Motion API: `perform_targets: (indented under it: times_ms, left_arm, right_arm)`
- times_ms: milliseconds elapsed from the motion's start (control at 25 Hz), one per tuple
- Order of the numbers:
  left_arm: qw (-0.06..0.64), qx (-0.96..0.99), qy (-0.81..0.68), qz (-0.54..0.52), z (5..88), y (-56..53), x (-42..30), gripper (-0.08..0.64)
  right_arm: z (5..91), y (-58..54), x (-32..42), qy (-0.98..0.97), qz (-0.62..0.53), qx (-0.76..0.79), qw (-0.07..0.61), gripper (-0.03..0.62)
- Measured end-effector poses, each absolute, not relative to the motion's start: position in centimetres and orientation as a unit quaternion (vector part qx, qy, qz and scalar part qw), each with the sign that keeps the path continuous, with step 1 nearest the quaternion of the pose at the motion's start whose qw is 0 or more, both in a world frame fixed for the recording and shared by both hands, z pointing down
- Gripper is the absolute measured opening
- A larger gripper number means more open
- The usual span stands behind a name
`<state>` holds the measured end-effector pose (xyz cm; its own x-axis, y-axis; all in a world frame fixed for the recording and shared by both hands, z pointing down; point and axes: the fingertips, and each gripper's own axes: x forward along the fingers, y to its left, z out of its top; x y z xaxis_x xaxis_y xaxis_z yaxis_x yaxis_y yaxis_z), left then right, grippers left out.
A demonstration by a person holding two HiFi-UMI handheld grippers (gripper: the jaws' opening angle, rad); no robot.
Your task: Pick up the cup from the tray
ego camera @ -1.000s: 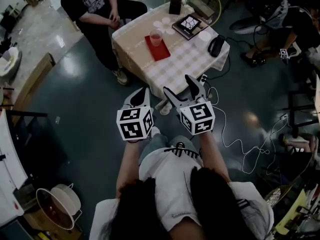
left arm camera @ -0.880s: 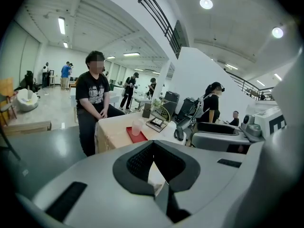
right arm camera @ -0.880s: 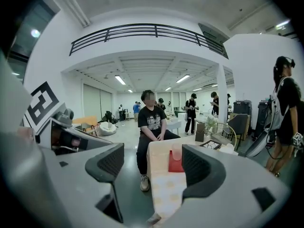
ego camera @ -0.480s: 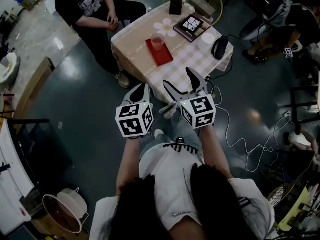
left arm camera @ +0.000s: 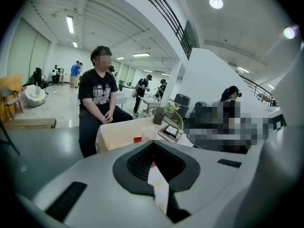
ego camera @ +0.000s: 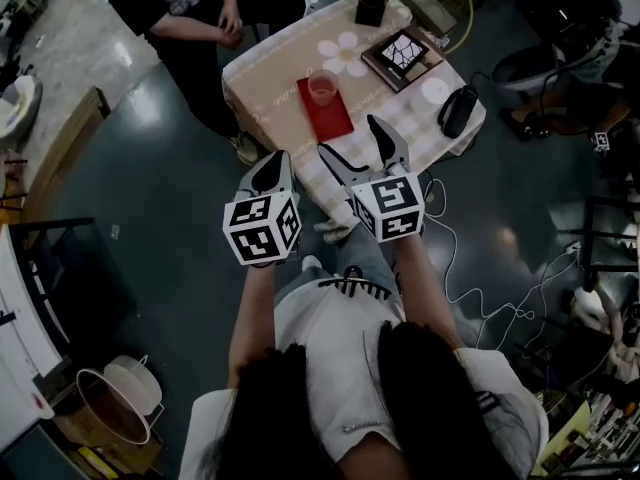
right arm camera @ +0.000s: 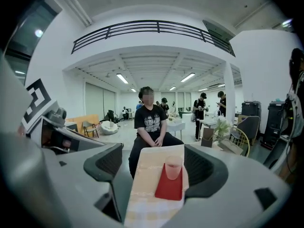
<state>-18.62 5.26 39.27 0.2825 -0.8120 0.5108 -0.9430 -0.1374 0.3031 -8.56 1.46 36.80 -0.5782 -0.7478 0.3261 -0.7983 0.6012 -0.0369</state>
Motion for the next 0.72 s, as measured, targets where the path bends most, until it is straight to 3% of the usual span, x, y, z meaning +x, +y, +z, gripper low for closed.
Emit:
perform_targets:
  times_ms: [720]
  left_arm:
    - [0.358,0.664,-0.645,0.119,45.6,-5.7,-18.2,0.005]
  right_arm:
    - [45.1,-11.8,-11.2,-0.901,0.104,0.368,0.203,0.42]
